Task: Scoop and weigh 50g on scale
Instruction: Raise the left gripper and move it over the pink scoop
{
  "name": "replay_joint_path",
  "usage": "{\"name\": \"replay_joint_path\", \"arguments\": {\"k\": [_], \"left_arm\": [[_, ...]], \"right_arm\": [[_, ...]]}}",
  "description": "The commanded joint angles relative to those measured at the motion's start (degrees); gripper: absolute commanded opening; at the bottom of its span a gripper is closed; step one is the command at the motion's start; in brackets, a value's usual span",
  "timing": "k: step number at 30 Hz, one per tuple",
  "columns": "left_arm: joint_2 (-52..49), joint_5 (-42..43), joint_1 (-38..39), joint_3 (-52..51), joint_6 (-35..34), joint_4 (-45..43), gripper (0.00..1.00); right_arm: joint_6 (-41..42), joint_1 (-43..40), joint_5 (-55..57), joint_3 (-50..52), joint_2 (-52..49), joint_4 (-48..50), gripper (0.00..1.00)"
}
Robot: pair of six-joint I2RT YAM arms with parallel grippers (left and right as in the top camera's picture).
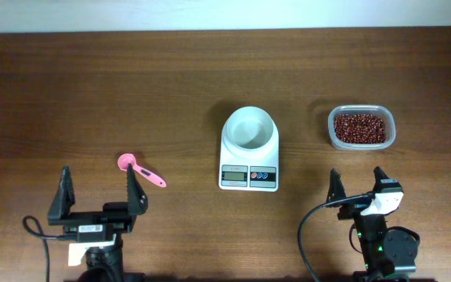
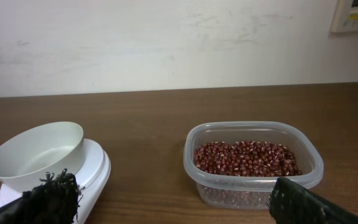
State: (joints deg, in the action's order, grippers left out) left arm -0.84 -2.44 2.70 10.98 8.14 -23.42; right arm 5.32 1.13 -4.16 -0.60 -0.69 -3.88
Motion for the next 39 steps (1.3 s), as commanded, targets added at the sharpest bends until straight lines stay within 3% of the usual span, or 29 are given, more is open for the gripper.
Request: {"name": "replay_joint_path", "arguments": {"k": [1, 6, 20, 27, 39], "left_arm": [[0.1, -4.5, -0.4, 6.3, 2.2, 5.6, 0.99], [-4.3, -6.4, -0.4, 13.7, 2.3, 14.5, 0.99], [-31.0, -7.9, -0.3, 36.3, 1.3, 37.4, 0.99], [-37.6, -2.7, -0.3, 38.8, -4.1, 43.5, 0.99], [-42.7, -2.7, -0.3, 38.8, -4.0, 55.7, 0.99]], "right_arm": [[-0.4, 0.4, -0.3, 0.3, 0.5, -0.3, 0.99], [-0.4, 0.4, -0.3, 0.3, 0.5, -0.3, 0.99], [-0.4, 0.4, -0.3, 0.3, 0.5, -0.3, 0.99], [-0.4, 0.4, -0.3, 0.3, 0.5, -0.3, 0.99], [-0.4, 0.4, -0.3, 0.3, 0.5, -0.3, 0.99]]}}
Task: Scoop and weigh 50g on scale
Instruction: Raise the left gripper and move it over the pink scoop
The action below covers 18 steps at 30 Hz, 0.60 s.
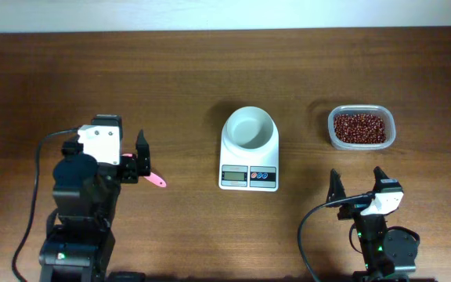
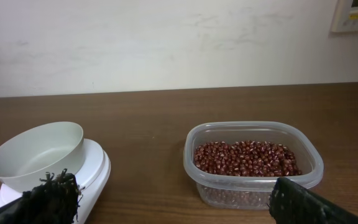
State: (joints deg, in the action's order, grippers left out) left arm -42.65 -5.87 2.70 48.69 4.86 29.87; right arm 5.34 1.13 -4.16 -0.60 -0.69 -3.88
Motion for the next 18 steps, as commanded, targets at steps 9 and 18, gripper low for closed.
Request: {"name": "replay_joint_path", "arguments": {"k": [9, 18], "left_arm": [[-4.0, 0.5, -0.3, 1.0, -0.7, 4.9, 0.99], [-4.4, 0.5, -0.3, 1.0, -1.5, 5.3, 0.99]], "right_arm": [[-0.5, 0.4, -0.3, 0.3, 0.5, -0.3, 0.99], [-0.5, 0.4, -0.3, 0.3, 0.5, -0.3, 0.99]]}}
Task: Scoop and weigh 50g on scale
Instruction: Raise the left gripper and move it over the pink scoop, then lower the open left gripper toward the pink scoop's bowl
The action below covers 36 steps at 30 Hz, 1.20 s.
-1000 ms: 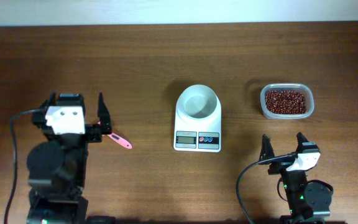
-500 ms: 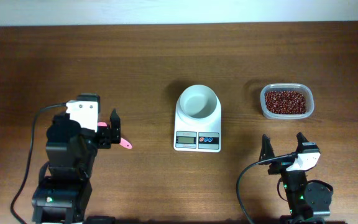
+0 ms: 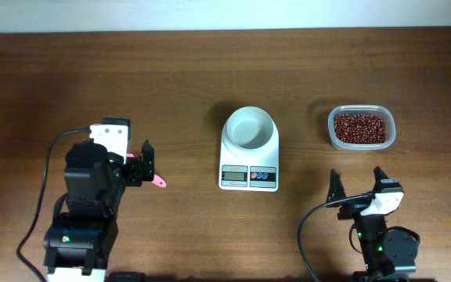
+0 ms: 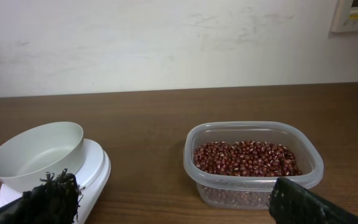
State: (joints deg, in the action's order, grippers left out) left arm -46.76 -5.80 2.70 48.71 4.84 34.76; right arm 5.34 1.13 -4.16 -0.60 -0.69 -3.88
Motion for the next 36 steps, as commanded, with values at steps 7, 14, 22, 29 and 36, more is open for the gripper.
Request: {"name": "replay_joint_path", "arguments": {"k": [7, 14, 22, 29, 36], "left_arm": [[-7.1, 0.5, -0.3, 1.0, -12.3, 1.6, 0.99], [-11.7, 0.5, -0.3, 1.0, -15.8, 1.6, 0.99], [-11.7, 0.5, -0.3, 1.0, -15.8, 1.6, 0.99], [-11.7, 0.5, -0.3, 1.0, -15.8, 2.0, 0.99], [-11.7, 0.5, -0.3, 1.0, -15.8, 2.2, 0.99]], "right_arm": [[-0.5, 0.4, -0.3, 0.3, 0.5, -0.3, 0.99], [-0.5, 0.4, -0.3, 0.3, 0.5, -0.3, 0.99], [-0.5, 0.4, -0.3, 0.3, 0.5, -0.3, 0.99], [-0.5, 0.4, -0.3, 0.3, 0.5, -0.3, 0.99], [-0.5, 0.4, -0.3, 0.3, 0.5, -0.3, 0.99]]}}
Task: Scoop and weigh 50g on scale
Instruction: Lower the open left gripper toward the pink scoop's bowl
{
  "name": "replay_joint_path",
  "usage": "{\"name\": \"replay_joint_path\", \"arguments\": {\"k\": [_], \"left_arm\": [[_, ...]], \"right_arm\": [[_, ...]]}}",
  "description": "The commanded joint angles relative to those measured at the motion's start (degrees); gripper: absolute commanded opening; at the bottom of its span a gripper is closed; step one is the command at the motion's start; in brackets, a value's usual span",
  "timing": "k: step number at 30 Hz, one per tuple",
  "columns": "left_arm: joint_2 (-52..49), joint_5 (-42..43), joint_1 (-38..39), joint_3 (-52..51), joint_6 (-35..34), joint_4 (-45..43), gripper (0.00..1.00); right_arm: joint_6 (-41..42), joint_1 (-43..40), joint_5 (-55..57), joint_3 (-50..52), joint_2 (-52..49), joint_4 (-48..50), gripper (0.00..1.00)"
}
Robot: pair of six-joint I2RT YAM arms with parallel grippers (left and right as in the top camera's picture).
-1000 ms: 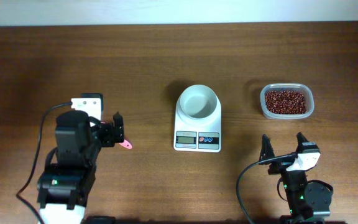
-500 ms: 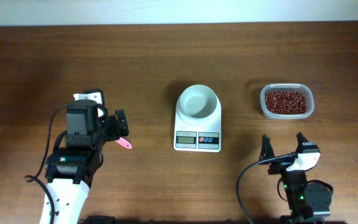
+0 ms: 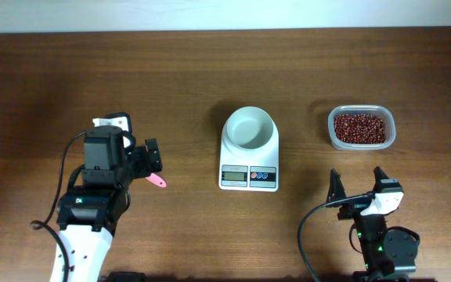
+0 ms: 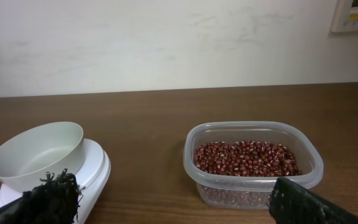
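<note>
A pink spoon (image 3: 157, 181) lies on the table left of the scale; only its handle shows, the bowl end is hidden under my left gripper (image 3: 142, 163). That gripper points down over the spoon with its fingers apart, one finger (image 3: 153, 153) showing beside the handle. The white scale (image 3: 248, 177) carries an empty white bowl (image 3: 249, 128). A clear tub of red beans (image 3: 360, 128) stands to the right, also seen as the tub (image 4: 252, 160). My right gripper (image 3: 358, 185) rests open near the front edge, nothing between its fingers (image 4: 303, 205).
The scale's bowl (image 4: 36, 152) sits left in the right wrist view, the wooden table (image 3: 210, 70) stretching behind to a pale wall. The left arm's cable loops at the front left.
My left gripper has shifted slightly right and turned over the spoon's bowl end, covering more of it. The spoon's handle lies where it was. The right arm has not moved.
At first both grippers rested open at the front edge, the whole pink spoon lying free. Then my left arm stood raised with its gripper open over the spoon's bowl end. It stayed there, lower and turned, and now hides all but the handle.
</note>
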State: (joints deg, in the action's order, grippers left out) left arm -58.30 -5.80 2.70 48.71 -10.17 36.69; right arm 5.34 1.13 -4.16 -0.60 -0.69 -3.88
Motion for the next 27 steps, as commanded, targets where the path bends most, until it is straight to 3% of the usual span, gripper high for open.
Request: {"name": "replay_joint_path", "arguments": {"k": [1, 6, 13, 27], "left_arm": [[-0.1, 0.5, -0.3, 1.0, -0.7, 0.3, 0.99], [-0.2, 1.4, -0.3, 1.0, -0.7, 0.2, 0.99], [-0.1, 17.9, -0.3, 1.0, -0.7, 0.4, 0.99], [-0.1, 16.2, -0.4, 1.0, -1.9, 0.0, 0.99]], "right_arm": [[-0.5, 0.4, -0.3, 0.3, 0.5, -0.3, 0.99], [-0.5, 0.4, -0.3, 0.3, 0.5, -0.3, 0.99], [-0.5, 0.4, -0.3, 0.3, 0.5, -0.3, 0.99], [-0.5, 0.4, -0.3, 0.3, 0.5, -0.3, 0.99]]}}
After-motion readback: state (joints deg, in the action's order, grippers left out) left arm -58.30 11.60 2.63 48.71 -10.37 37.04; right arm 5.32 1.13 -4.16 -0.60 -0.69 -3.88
